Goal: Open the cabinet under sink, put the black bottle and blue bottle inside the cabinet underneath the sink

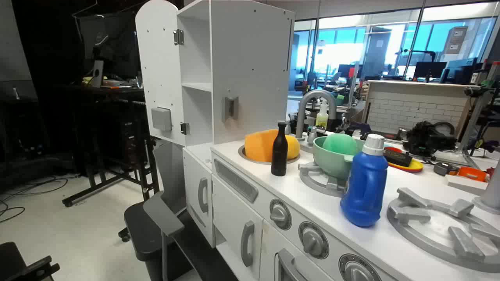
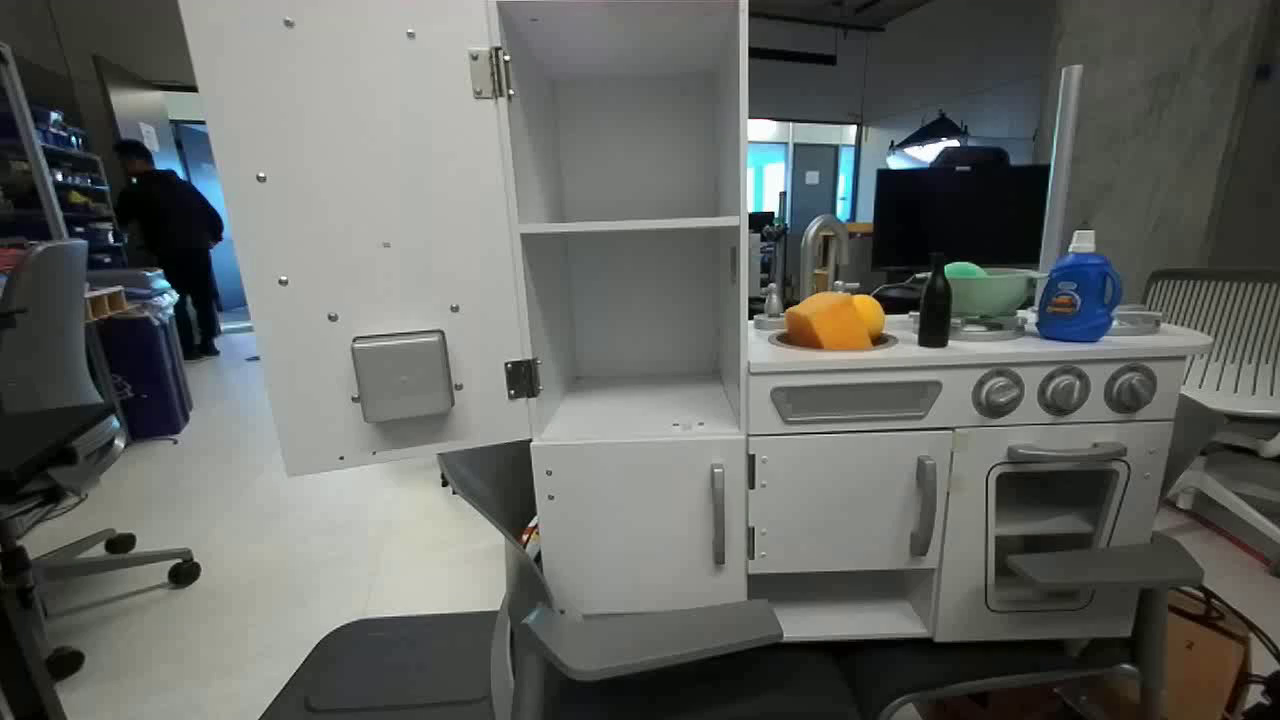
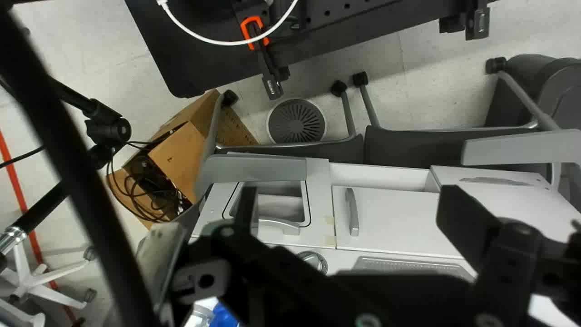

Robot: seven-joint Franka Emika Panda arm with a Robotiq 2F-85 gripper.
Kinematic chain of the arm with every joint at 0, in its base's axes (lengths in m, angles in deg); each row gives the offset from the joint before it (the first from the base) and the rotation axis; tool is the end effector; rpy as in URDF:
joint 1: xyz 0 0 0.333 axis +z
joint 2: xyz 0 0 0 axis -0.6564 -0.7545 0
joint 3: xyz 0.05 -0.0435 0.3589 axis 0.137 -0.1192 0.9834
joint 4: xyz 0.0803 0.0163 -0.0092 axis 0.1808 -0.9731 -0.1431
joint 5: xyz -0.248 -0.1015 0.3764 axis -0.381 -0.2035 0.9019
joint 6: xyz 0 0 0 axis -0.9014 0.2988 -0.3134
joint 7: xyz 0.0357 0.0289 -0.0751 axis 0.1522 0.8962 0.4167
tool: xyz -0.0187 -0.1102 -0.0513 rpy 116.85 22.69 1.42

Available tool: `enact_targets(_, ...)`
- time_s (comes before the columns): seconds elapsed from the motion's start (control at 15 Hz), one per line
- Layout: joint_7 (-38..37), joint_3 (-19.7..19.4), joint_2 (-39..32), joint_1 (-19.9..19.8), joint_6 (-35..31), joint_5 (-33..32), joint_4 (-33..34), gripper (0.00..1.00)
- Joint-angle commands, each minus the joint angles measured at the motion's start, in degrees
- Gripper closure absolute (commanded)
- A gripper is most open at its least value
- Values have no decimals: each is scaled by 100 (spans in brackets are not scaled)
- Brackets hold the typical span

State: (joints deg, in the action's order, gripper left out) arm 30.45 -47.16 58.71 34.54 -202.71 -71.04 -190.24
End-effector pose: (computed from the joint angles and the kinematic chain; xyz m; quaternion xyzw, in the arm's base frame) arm 0.3429 -0.0181 0.4428 0.9858 -0.1294 0.0861 0.0641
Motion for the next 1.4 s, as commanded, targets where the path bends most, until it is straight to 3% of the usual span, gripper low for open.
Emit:
enact_targets(0.0,-5,-13,-2,12,19,-10,14,0)
enact_targets(0.4,-5,-13,-2,12,19,-10,14,0)
enact_targets(0.53,42,-61,-290,-19,-208,-29,39,0)
enact_targets(0.93,360,-351,-1846,-61,-1648,-31,219,0)
enact_targets(1.33,-25,-234,-4042,-144,-3218,-183,894,0)
